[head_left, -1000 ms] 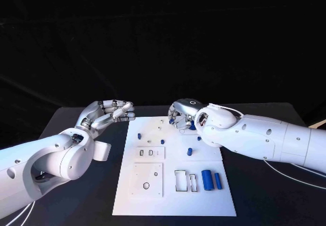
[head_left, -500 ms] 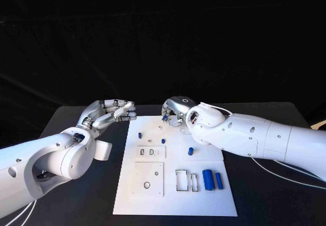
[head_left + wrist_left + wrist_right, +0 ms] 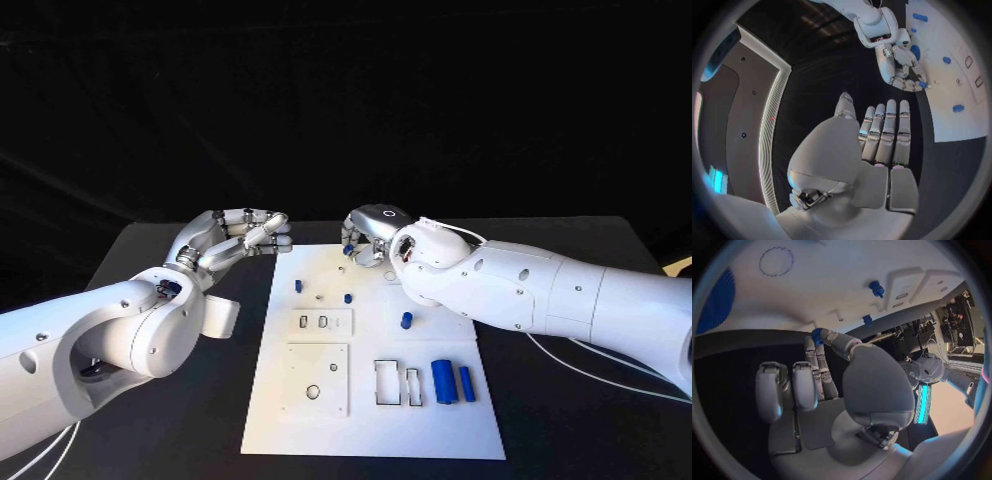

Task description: Assemble the parts on the task board

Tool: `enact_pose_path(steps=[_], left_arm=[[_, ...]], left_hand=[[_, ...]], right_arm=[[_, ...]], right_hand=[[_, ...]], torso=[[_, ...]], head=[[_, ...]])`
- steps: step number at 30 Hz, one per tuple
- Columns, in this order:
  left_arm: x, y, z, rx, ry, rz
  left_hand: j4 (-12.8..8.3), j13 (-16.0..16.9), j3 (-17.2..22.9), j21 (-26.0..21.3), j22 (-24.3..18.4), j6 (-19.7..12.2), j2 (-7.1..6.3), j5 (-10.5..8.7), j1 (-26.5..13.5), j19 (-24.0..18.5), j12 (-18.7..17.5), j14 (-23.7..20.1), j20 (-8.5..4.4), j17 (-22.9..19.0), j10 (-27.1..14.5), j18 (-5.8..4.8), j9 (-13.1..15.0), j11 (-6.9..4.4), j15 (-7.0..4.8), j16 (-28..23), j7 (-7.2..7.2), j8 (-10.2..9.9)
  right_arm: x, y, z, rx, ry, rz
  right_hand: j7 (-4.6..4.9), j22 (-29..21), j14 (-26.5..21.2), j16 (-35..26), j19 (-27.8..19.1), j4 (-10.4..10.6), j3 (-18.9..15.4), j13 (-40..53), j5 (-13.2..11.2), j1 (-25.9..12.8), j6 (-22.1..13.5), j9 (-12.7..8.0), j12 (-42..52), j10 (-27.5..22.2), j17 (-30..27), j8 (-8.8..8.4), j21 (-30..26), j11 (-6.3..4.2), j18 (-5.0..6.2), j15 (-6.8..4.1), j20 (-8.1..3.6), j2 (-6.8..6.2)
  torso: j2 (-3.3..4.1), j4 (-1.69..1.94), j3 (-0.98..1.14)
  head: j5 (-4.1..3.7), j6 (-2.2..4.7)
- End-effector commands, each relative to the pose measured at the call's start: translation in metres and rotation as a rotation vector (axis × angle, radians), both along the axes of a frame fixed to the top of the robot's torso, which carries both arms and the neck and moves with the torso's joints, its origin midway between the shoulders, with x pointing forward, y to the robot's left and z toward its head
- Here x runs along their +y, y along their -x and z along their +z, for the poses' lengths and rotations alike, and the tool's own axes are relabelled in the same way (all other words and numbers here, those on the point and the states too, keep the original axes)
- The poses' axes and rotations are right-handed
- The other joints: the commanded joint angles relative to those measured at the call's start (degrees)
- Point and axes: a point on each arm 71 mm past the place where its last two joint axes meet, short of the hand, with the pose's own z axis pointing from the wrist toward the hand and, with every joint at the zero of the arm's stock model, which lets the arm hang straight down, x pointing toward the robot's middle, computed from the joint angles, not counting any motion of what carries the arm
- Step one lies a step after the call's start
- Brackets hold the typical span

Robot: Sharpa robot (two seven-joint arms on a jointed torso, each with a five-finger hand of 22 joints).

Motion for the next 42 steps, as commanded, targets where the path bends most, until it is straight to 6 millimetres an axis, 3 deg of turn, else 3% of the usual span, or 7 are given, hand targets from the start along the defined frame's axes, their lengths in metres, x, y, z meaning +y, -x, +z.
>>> enact_pose_path(steps=[1,27,42], left_arm=[[-0.003,0.001,0.002,-0.004,0.012,-0.023],[-0.003,0.0,0.007,-0.013,0.014,-0.025],[0.0,-0.002,0.007,-0.013,0.01,-0.015]], left_hand=[[0.13,-0.09,-0.34,-0.19,-0.05,-0.29,0.19,-0.24,-0.49,0.17,-0.32,-0.3,0.03,0.05,-0.39,0.63,0.05,0.02,0.1,-0.18,0.3,-0.31],[0.12,-0.09,-0.43,-0.24,-0.09,-0.32,0.25,-0.26,-0.5,0.17,-0.35,-0.36,0.04,0.1,-0.42,0.62,0.09,0.03,0.12,-0.26,0.32,-0.33],[0.12,-0.09,-0.43,-0.24,-0.09,-0.32,0.25,-0.26,-0.5,0.17,-0.35,-0.36,0.04,0.1,-0.42,0.62,0.09,0.03,0.12,-0.26,0.32,-0.33]], right_arm=[[0.0,-0.002,-0.002,0.002,0.021,-0.006],[0.005,-0.004,-0.012,0.044,0.066,-0.002],[0.0,0.001,-0.009,0.019,0.047,-0.004]], right_hand=[[0.25,5.04,2.56,0.24,0.36,-0.12,0.35,0.06,0.22,-0.03,0.09,1.55,-0.15,0.24,-0.02,0.13,0.26,0.07,-1.03,-0.42,0.04,-0.13],[0.36,4.63,2.45,0.1,-0.03,-0.01,0.4,-0.01,0.02,-0.45,-0.38,1.7,-0.42,-0.17,-0.44,-0.07,-0.01,0.24,-0.92,-0.28,0.13,-0.71],[0.31,4.65,2.42,0.1,-0.05,0.02,0.53,0.03,0.17,-0.44,-0.27,1.81,-0.33,-0.02,-0.5,0.01,0.0,0.19,-0.91,-0.28,0.16,-0.65]], torso=[[0.07,0.0,0.03],[0.22,-0.07,0.08],[0.28,-0.13,0.23]], head=[[0.05,0.06],[0.58,-0.6],[1.04,-0.67]])
